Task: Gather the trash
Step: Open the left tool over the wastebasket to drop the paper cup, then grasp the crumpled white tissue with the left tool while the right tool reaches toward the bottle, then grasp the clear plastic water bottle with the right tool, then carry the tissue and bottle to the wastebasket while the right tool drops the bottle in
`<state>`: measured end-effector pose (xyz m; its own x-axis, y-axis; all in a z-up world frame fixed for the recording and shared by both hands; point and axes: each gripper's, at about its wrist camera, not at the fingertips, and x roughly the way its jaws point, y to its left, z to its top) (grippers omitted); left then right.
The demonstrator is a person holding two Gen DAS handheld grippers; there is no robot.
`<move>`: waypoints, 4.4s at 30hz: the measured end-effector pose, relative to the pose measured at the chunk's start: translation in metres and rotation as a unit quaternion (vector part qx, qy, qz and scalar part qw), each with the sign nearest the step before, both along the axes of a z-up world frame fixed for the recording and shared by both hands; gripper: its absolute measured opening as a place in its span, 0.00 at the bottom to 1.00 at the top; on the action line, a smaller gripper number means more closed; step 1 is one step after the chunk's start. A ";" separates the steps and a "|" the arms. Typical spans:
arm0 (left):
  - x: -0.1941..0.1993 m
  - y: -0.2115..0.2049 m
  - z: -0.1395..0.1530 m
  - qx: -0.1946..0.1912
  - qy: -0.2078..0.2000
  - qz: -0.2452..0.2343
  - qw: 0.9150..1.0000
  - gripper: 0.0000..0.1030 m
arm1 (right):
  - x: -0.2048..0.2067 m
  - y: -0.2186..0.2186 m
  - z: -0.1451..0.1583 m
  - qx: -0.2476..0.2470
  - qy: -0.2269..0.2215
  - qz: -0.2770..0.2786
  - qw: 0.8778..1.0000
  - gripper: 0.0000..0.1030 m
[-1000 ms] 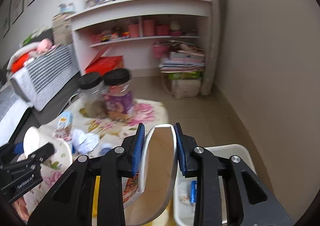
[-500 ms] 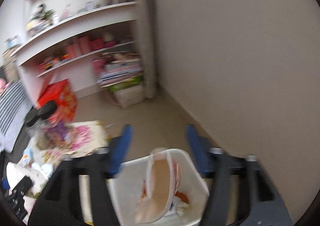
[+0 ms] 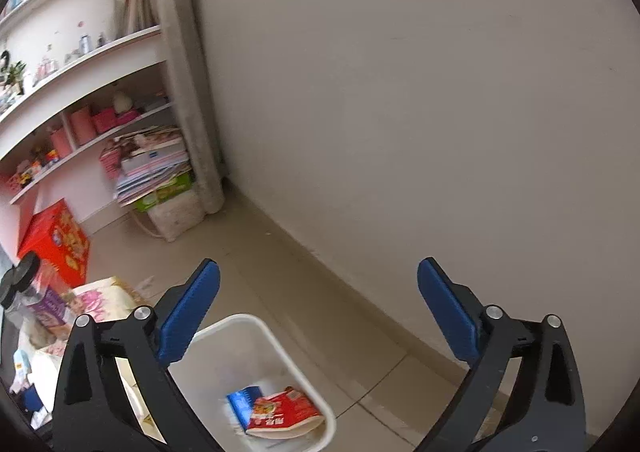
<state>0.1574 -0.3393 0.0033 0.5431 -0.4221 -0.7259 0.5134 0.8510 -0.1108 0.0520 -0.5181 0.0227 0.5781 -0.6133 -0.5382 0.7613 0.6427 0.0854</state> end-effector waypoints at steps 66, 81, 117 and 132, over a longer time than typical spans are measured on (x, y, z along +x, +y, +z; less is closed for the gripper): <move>0.186 0.279 -0.124 0.070 0.093 0.235 0.965 0.46 | 0.196 0.272 -0.117 0.079 0.251 0.428 0.864 0.93; 0.121 0.362 -0.042 0.042 0.016 0.231 0.972 0.46 | 0.236 0.313 -0.170 0.125 0.301 0.442 0.836 0.87; 0.039 0.392 0.000 -0.016 -0.088 0.337 0.937 0.46 | 0.154 0.365 -0.009 -0.049 -0.032 0.437 0.898 0.59; 0.021 0.330 0.019 -0.019 -0.100 0.293 0.951 0.46 | 0.118 0.315 0.008 -0.056 -0.049 0.397 0.915 0.59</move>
<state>0.1786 -0.0097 0.0218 0.8189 -0.0284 -0.5732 -0.0336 0.9947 -0.0973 0.1701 -0.2035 0.0311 0.9076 -0.0279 -0.4189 0.0436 0.9987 0.0279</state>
